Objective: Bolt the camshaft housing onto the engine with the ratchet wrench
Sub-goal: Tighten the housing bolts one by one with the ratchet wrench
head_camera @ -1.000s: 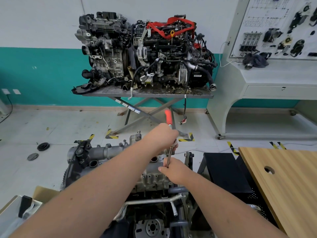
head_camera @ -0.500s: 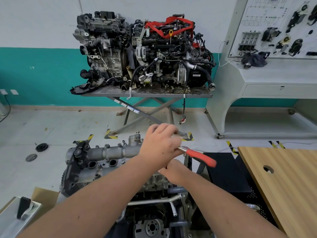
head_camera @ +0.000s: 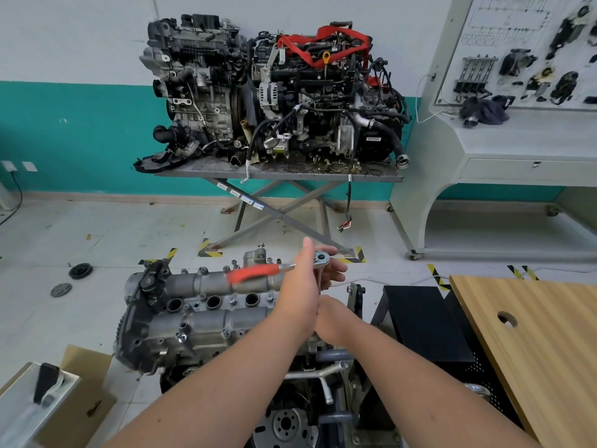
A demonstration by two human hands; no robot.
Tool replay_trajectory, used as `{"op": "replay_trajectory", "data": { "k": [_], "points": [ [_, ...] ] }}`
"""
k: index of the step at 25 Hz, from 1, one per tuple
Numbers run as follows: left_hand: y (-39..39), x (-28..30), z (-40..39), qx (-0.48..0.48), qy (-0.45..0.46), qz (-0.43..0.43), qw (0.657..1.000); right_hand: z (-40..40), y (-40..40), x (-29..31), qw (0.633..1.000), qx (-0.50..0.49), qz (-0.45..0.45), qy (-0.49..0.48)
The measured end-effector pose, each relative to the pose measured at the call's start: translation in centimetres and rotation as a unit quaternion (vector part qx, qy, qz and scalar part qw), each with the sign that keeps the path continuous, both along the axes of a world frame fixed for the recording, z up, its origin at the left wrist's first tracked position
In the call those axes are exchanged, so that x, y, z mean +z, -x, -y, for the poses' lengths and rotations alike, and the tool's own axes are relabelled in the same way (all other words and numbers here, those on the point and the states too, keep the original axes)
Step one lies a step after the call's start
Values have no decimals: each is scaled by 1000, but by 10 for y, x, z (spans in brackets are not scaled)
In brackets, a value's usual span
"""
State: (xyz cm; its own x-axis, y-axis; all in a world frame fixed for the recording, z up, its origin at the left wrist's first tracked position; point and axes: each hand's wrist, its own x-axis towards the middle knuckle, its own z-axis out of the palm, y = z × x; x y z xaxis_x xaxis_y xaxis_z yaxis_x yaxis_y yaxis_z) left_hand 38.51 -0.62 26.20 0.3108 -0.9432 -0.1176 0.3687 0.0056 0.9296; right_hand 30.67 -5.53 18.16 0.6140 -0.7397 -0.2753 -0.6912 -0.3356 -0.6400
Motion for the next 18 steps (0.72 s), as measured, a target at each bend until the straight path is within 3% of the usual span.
{"op": "replay_trajectory", "data": {
  "k": [3, 6, 9, 10, 13, 18],
  "points": [
    [-14, 17, 10, -31, -92, -52, 994, -2, 2, 2, 998, -42, 25, -45],
    [-25, 35, 16, -76, -164, 72, 981, -4, 1, 4, 997, -53, 9, -61],
    [-30, 57, 19, -118, -201, 243, 942, -3, 1, 5, 997, -48, 11, -58],
    [-30, 63, 21, -131, -205, 348, 905, -3, 2, 5, 997, -46, 15, -59],
    [-29, 73, 26, -143, -158, 642, 737, -3, 2, 4, 998, -42, 15, -50],
    [-22, 65, 15, -170, 25, 855, 489, -3, 2, 6, 997, -52, 10, -60]
  ]
}}
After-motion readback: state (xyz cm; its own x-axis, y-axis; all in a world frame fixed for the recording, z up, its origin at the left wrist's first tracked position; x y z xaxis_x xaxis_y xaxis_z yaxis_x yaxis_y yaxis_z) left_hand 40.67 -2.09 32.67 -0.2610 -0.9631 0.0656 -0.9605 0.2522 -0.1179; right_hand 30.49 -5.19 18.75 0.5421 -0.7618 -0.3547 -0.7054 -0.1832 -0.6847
